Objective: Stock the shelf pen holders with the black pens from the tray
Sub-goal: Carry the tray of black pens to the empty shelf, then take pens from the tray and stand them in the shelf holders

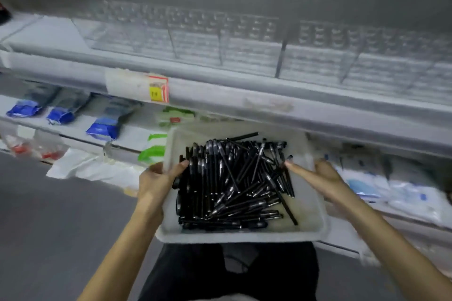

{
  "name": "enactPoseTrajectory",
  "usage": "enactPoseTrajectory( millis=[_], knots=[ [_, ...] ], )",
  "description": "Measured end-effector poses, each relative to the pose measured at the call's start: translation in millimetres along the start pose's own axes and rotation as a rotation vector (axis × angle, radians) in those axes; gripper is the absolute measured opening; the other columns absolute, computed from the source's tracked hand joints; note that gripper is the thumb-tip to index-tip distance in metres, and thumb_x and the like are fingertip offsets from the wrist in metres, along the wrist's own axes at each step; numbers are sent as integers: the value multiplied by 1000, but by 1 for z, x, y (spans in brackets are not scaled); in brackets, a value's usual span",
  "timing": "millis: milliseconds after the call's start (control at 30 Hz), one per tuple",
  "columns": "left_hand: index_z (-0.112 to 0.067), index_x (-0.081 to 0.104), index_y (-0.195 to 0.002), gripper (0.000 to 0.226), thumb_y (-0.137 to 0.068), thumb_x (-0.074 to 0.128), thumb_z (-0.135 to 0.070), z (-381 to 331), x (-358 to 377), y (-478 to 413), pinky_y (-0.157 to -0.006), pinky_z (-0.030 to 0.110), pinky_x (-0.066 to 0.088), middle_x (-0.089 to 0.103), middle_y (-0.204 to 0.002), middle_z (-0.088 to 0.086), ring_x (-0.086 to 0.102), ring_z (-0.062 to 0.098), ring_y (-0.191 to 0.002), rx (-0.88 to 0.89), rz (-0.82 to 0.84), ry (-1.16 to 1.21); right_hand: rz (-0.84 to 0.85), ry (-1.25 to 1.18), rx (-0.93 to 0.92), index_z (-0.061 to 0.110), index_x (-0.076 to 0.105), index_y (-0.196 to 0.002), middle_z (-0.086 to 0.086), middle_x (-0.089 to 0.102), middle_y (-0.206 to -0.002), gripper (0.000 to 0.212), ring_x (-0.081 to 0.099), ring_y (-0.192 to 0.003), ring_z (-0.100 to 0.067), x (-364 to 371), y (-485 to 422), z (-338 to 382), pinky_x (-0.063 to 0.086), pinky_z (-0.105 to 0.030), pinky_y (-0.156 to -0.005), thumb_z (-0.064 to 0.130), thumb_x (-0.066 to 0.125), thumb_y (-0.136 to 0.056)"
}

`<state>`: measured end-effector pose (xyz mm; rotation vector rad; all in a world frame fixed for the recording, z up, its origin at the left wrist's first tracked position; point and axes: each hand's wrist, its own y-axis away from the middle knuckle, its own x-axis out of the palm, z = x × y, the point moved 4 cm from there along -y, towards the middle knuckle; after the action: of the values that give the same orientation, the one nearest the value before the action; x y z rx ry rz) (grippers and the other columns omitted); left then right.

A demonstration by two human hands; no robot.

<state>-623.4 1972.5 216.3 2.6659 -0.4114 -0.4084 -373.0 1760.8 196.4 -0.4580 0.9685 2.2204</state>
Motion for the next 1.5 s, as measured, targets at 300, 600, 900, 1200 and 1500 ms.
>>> enactPoseTrajectory(
  millis=[300,600,900,1200,1500],
  knots=[
    [-20,55,-75,24,-77,79,-22,22,-2,-15,-67,28,52,63,-76,-1,61,14,-66,246,156,47,-291,-305,-33,14,65,-101,-1,70,-92,77,66,-85,-17,31,27,-34,45,-28,-62,74,68,-54],
    [-14,60,-86,24,-77,79,-26,20,0,-21,-43,5,39,58,-77,-4,55,-5,-52,297,259,67,-494,-422,-60,13,62,-92,-2,64,-93,47,60,-84,-13,38,72,-38,46,-22,-71,55,71,-73],
    [-16,42,-137,74,-75,79,-33,10,-1,-21,-88,27,31,47,-135,4,42,14,-111,354,275,97,-505,-413,-117,15,59,-88,-4,66,-95,47,61,-97,-21,18,90,-27,48,-37,-93,54,75,-68],
    [-15,41,-131,69,-75,78,-34,4,-6,-10,-87,28,31,51,-130,5,44,17,-111,378,201,96,-485,-407,-188,10,59,-92,-7,57,-119,54,52,-112,-22,-6,85,-17,38,-33,-90,56,74,-68],
    [-13,44,-127,63,-76,79,-30,1,16,3,-84,27,32,51,-128,7,46,18,-110,395,121,69,-470,-474,-272,18,62,-80,-1,66,-84,27,60,-85,-17,-13,79,-32,47,-31,-80,40,76,-75]
  ],
)
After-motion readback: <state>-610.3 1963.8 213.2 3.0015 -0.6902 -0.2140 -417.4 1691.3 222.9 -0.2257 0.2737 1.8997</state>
